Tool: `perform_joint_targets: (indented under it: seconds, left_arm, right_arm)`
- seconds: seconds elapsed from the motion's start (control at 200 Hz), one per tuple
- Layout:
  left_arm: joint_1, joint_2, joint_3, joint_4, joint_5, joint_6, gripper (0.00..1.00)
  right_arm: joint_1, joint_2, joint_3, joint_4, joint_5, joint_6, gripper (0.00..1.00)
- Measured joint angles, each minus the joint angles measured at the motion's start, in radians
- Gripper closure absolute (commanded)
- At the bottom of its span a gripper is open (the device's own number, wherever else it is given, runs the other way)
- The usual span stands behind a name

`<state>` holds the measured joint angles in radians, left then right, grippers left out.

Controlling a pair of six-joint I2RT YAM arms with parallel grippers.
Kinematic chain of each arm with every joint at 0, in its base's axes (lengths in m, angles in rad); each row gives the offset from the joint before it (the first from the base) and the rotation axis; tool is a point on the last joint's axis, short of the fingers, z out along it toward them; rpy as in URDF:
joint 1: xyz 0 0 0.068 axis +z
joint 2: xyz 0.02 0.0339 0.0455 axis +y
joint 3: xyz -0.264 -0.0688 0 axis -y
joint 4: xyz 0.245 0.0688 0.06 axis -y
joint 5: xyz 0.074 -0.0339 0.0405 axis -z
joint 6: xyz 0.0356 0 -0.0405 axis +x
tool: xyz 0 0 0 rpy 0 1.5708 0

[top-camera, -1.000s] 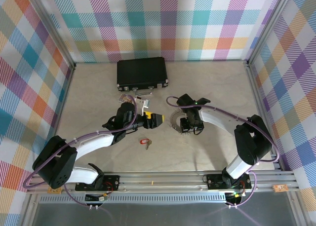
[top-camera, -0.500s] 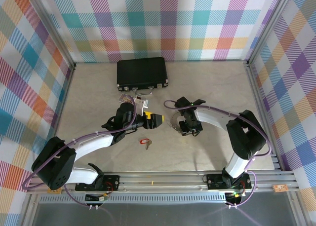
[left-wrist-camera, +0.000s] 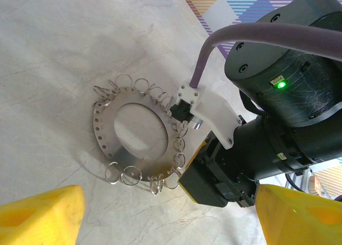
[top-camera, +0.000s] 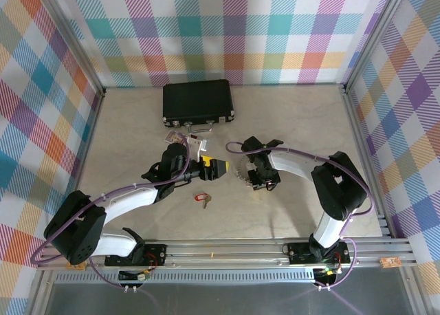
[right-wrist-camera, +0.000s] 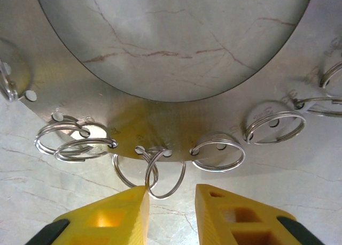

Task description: Put the keys on the keyring

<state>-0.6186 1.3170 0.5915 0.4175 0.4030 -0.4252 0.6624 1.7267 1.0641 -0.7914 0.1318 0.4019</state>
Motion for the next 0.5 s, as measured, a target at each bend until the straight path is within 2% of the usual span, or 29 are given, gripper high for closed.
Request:
perform_joint_targets:
  seconds: [0.26,0.39,0.5]
  left_arm:
    - [0.0,0.0,0.0,0.004,0.0,0.0,0.17]
    - [0.0,0.0,0.0,0.006,0.001,0.0,0.17]
    - [0.0,0.0,-0.006,0.011,0.002,0.0,0.17]
  right_arm:
    - [0.021,0.008,0.019,-0.007,0.036,0.0,0.62]
    - [0.011,-0.003,0.019,-0.009,0.03,0.001,0.61]
    - [-0.035,-0.044,0.0,0.008,-0.01,0.005,0.62]
